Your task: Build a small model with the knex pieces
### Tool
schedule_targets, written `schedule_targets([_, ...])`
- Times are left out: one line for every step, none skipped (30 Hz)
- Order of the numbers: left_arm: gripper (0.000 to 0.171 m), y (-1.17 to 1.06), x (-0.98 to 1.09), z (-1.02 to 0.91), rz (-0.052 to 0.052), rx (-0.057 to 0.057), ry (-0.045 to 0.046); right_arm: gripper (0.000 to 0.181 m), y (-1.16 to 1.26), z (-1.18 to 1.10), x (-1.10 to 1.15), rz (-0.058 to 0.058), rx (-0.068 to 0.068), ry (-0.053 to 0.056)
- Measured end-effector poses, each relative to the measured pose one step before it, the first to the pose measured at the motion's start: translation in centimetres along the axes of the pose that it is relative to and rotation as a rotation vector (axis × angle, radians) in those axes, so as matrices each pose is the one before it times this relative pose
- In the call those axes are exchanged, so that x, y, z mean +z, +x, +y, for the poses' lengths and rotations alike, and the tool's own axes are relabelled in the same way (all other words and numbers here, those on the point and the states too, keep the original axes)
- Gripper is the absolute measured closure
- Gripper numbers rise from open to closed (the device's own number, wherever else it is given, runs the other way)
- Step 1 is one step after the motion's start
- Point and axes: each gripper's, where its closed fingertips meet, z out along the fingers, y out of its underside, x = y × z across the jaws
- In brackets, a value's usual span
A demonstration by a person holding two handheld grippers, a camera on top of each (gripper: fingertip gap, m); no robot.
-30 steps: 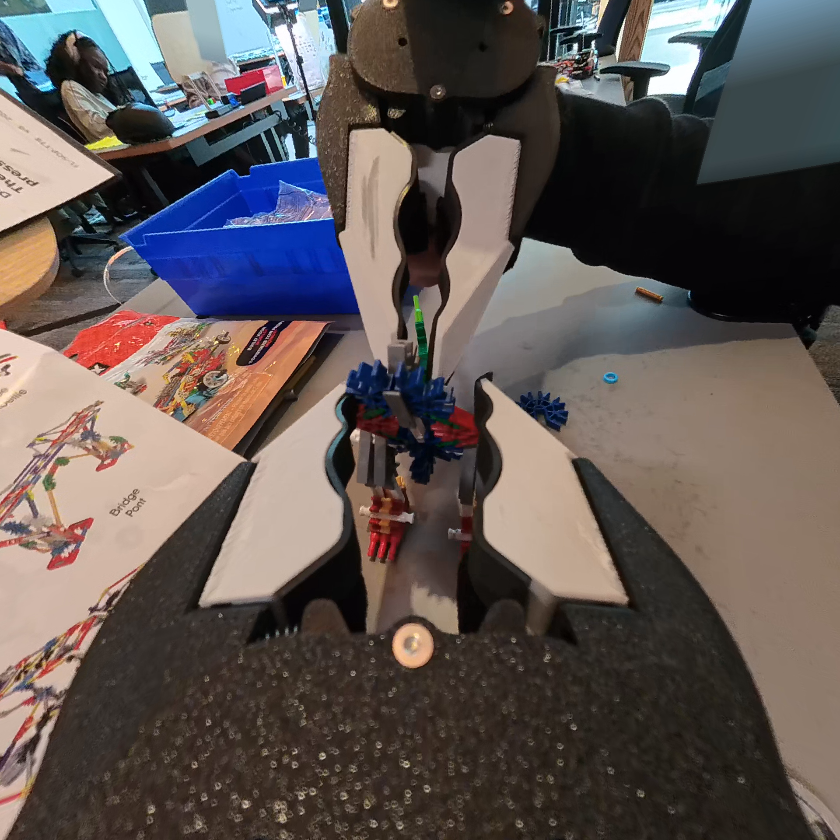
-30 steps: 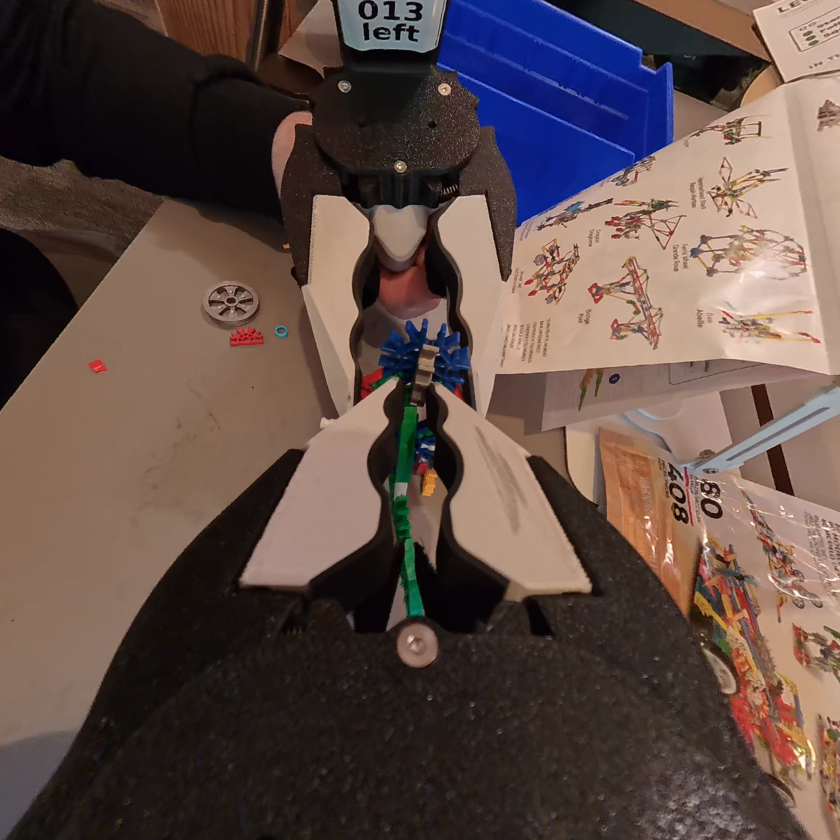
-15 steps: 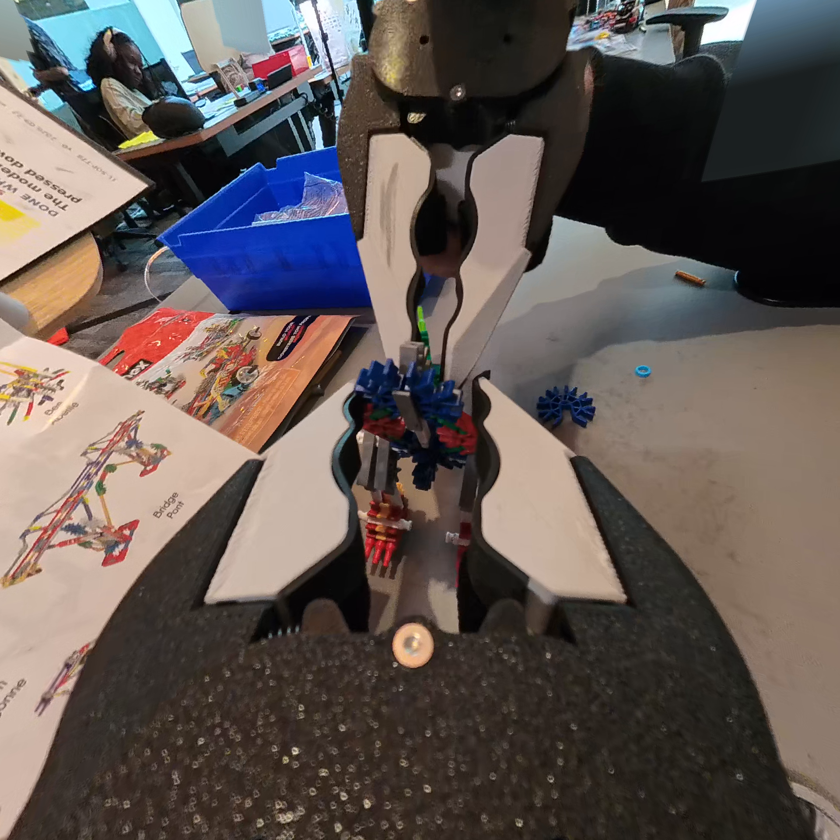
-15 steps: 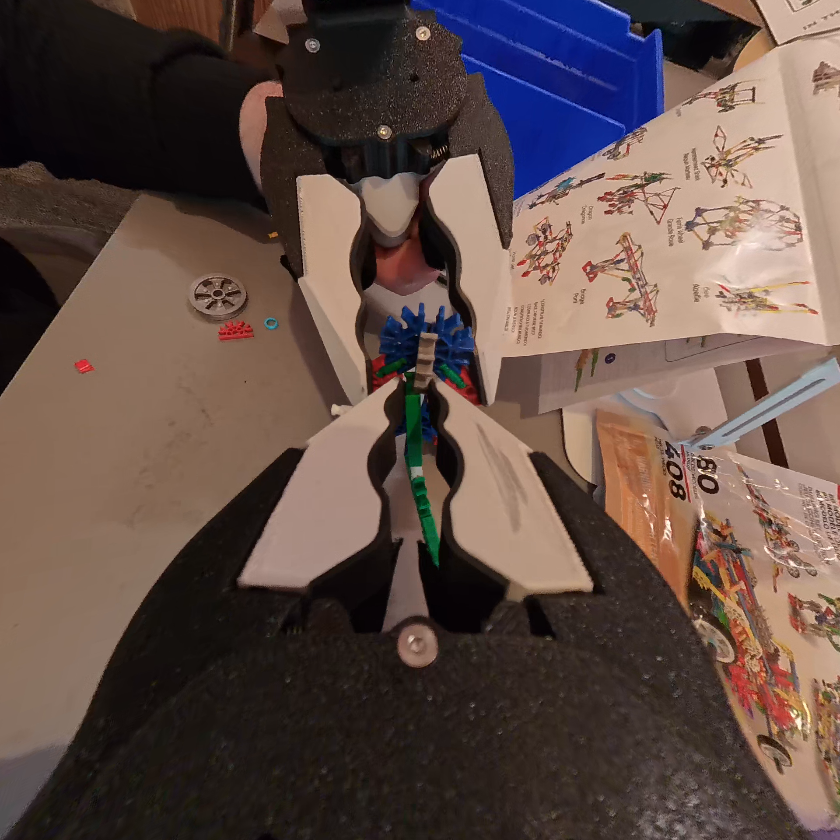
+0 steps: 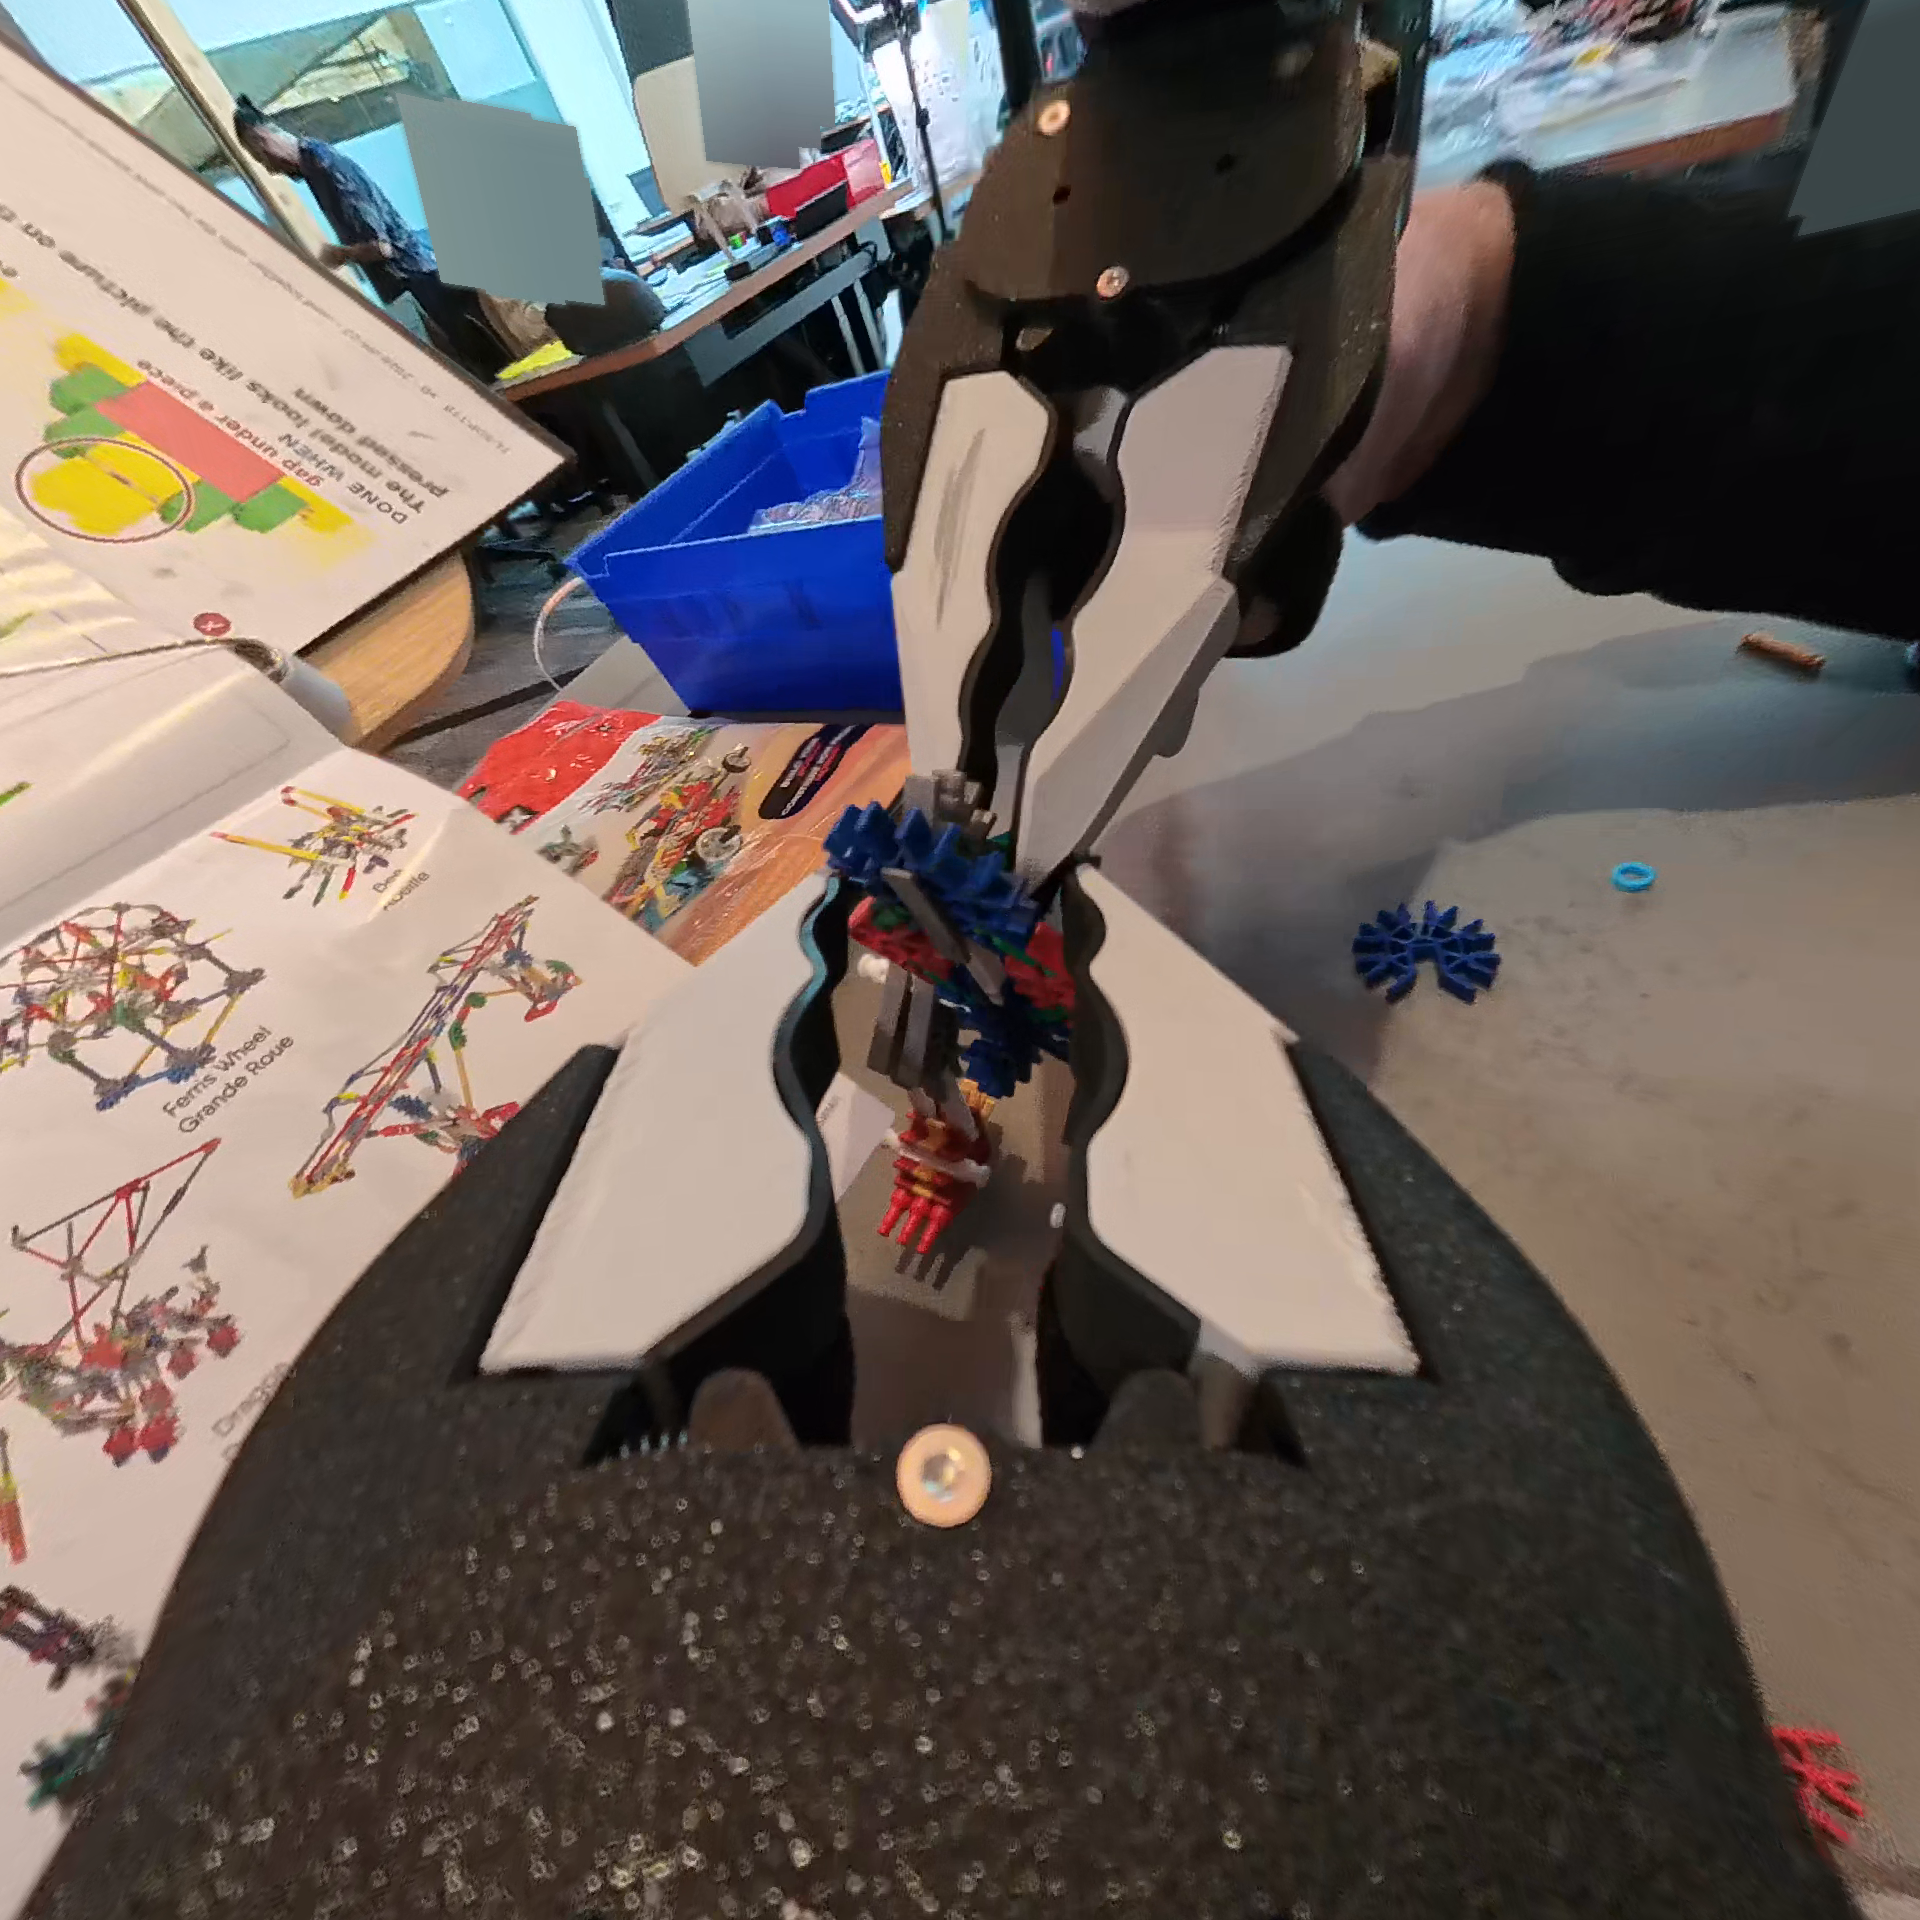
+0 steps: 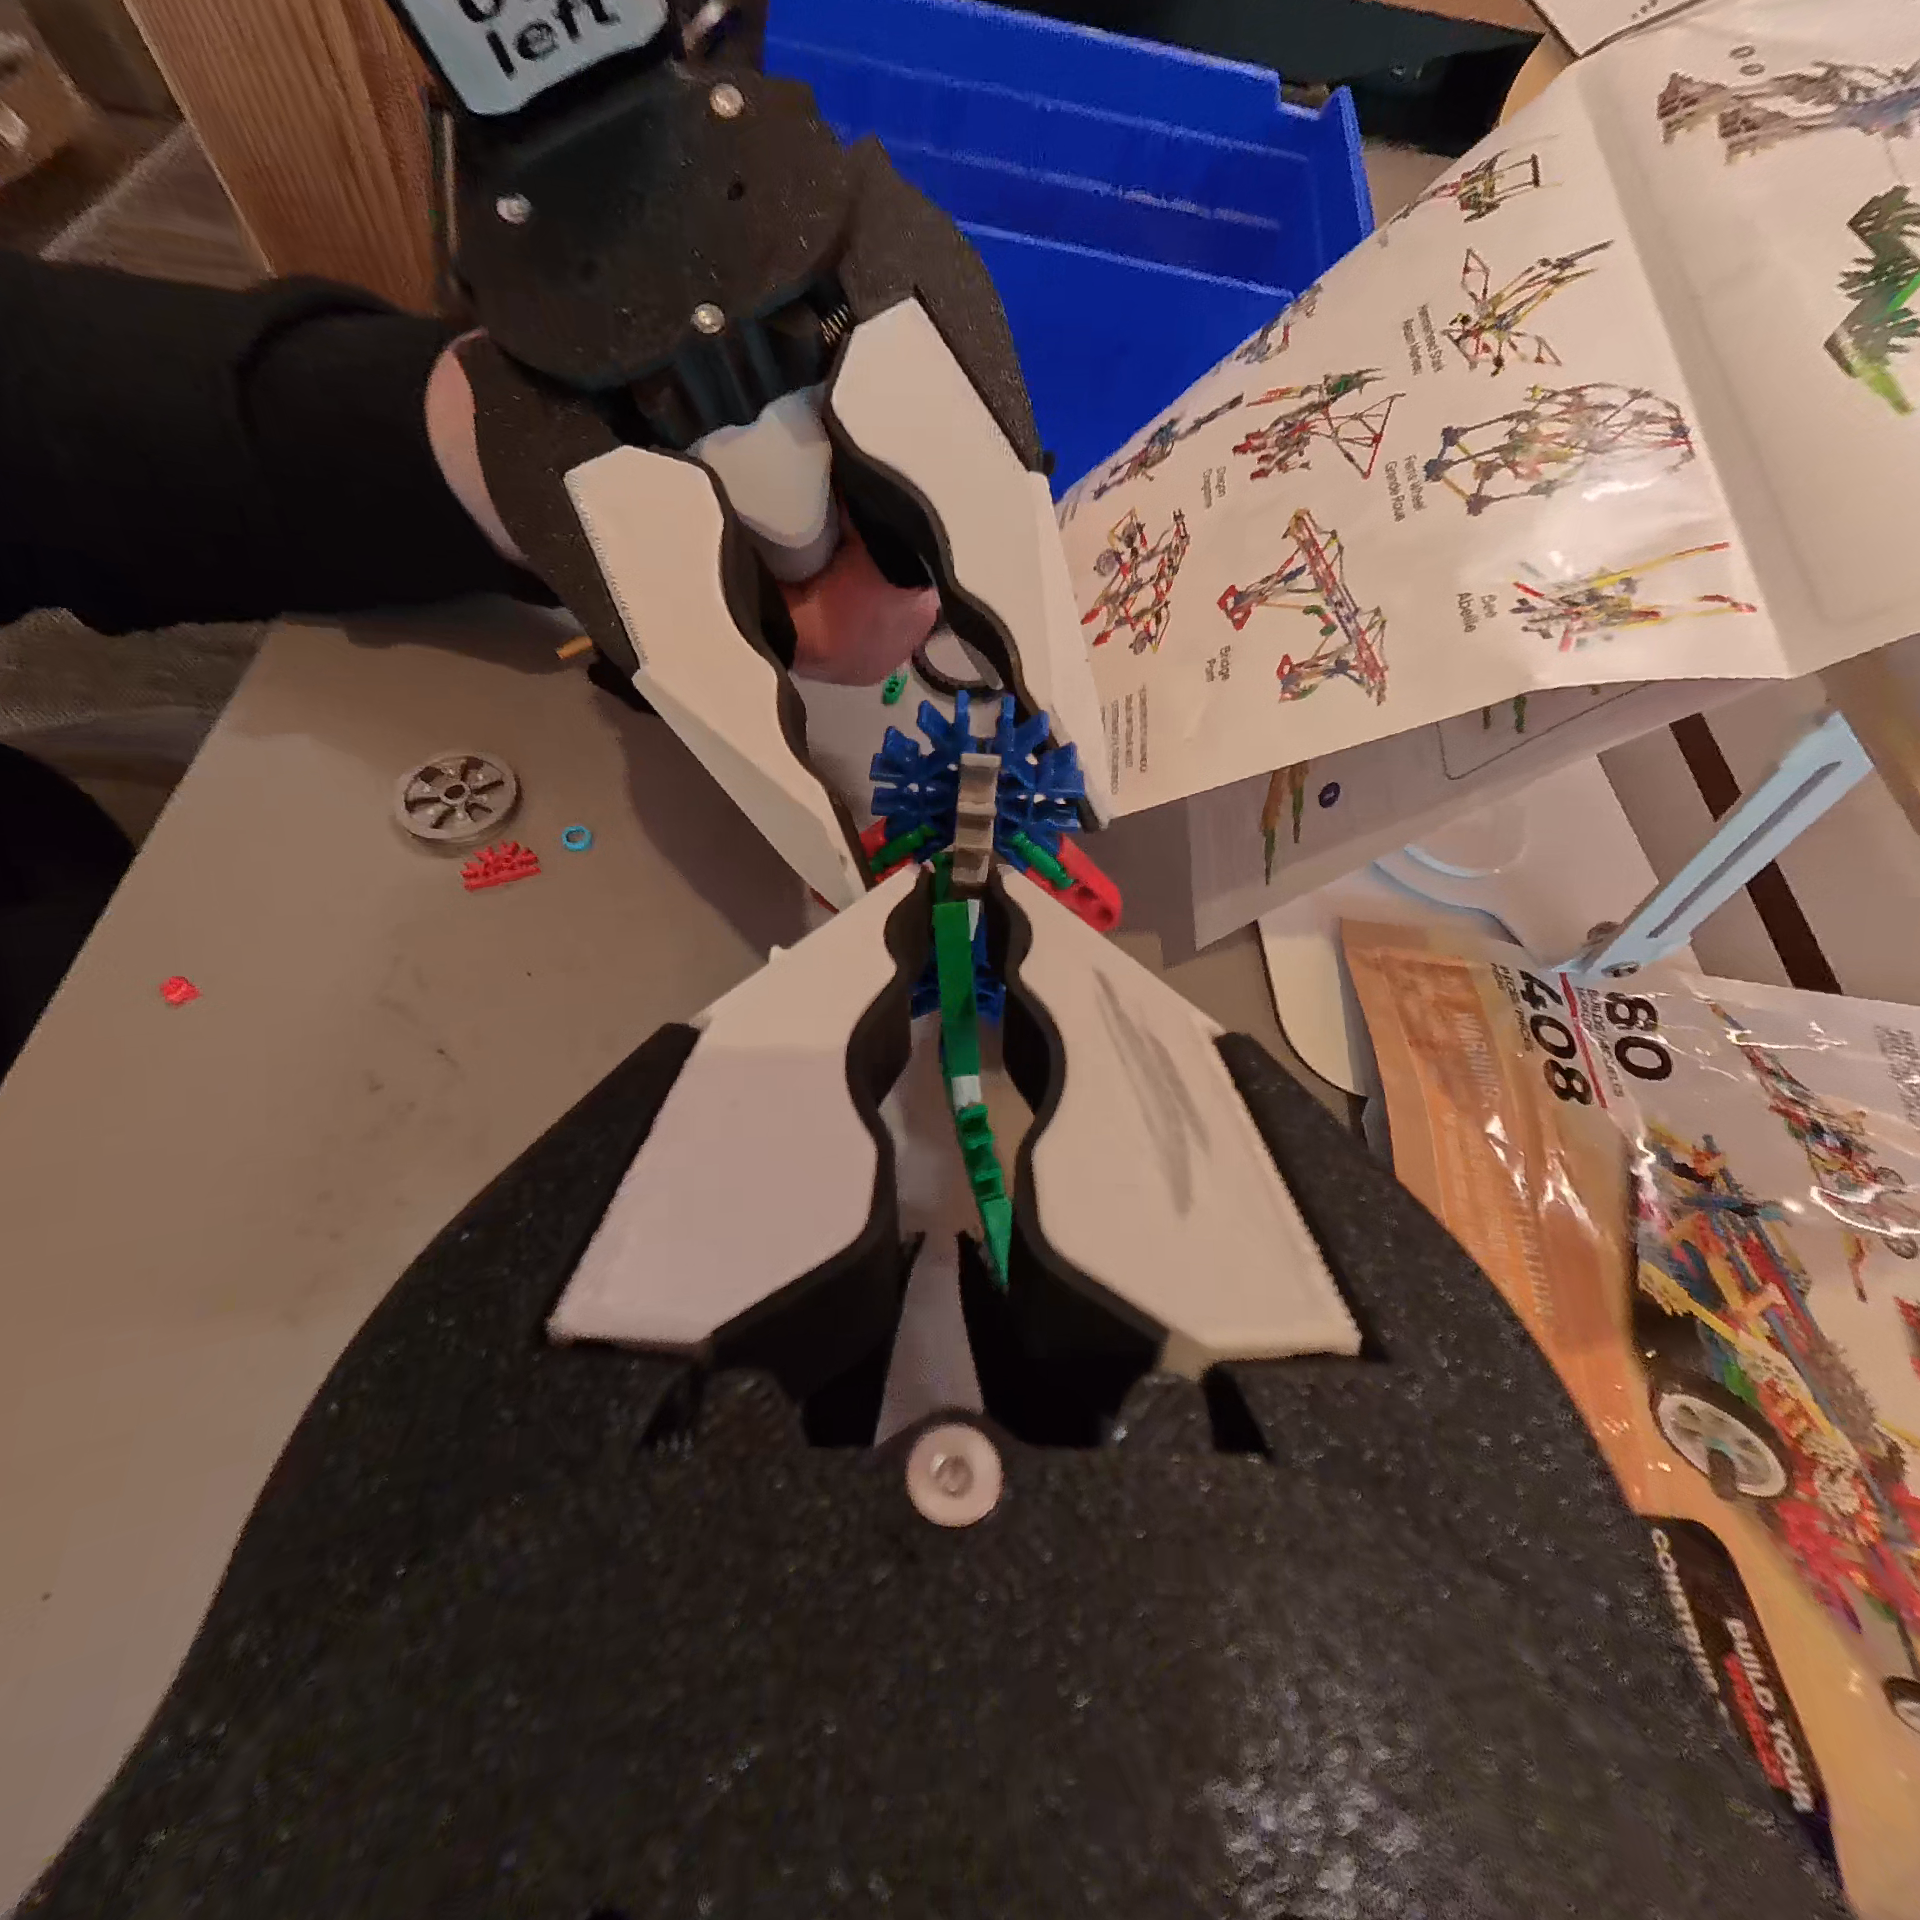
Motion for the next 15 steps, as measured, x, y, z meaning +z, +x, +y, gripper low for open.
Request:
schedule_targets([0.134, 0.002, -0.080, -0.048, 0.0089, -0.0072, 0.00571, 0.172, -0.054, -0.117, 0.003, -0.0087, 0.0142, 0.0110])
schedule_targets([0.133, 0.088, -0.076, 0.019, 0.0060, 0.0087, -0.00155, 0.172, -0.107, 0.009, 0.029, -0.0117, 0.0134, 0.0067])
schedule_targets([0.134, 0.106, -0.036, 0.042, 0.0065, 0.0014, -0.00424, 0.171, -0.101, 0.059, 0.002, -0.0128, 0.0112, 0.0062])
schedule_targets([0.134, 0.067, 0.020, 0.034, 0.0044, -0.0033, -0.00281, 0.171, -0.081, 0.082, 0.008, -0.0127, 0.0144, 0.0079])
schedule_targets([0.134, 0.133, 0.053, 0.029, 0.0069, -0.0016, -0.00251, 0.171, -0.069, 0.091, -0.021, -0.0143, 0.0146, 0.0081])
schedule_targets([0.134, 0.125, 0.079, -0.020, 0.0049, 0.0001, -0.00172, 0.171, -0.053, 0.062, -0.084, -0.0136, 0.0119, 0.0080])
schedule_targets([0.134, 0.086, 0.069, 0.005, 0.0020, 0.0079, -0.00232, 0.171, -0.078, 0.112, -0.089, -0.0138, 0.0113, 0.0051])
schedule_targets([0.134, -0.023, 0.041, 0.058, -0.0019, 0.0062, -0.00441, 0.171, -0.026, 0.082, -0.066, -0.0111, 0.0143, 0.0042])
schedule_targets([0.133, -0.041, -0.019, -0.026, -0.0006, -0.0002, 0.00180, 0.171, -0.029, -0.052, -0.071, -0.0100, 0.0134, 0.0104])
schedule_targets([0.134, 0.043, -0.103, -0.155, 0.0062, -0.0031, 0.00901, 0.171, -0.040, -0.159, -0.098, -0.0080, 0.0090, 0.0142])
schedule_targets([0.134, -0.075, -0.096, -0.072, -0.0017, -0.0013, 0.00269, 0.171, -0.005, -0.130, -0.117, -0.0042, 0.0050, 0.0113])
schedule_targets([0.135, -0.116, -0.069, 0.028, -0.0062, 0.0025, -0.00129, 0.171, -0.015, -0.056, -0.096, -0.0030, 0.0006, 0.0068])
schedule_targets([0.135, 0.037, -0.070, 0.013, 0.0039, 0.0012, 0.00085, 0.171, -0.092, -0.009, -0.072, -0.0068, -0.0018, 0.0067])
schedule_targets([0.137, 0.037, -0.072, 0.039, 0.0041, -0.0007, 0.00003, 0.171, -0.092, -0.003, -0.061, -0.0095, 0.0018, 0.0092])
schedule_targets([0.137, -0.096, -0.091, 0.041, -0.0040, -0.0014, -0.00082, 0.170, -0.049, -0.010, -0.050, -0.0128, 0.0134, 0.0107])
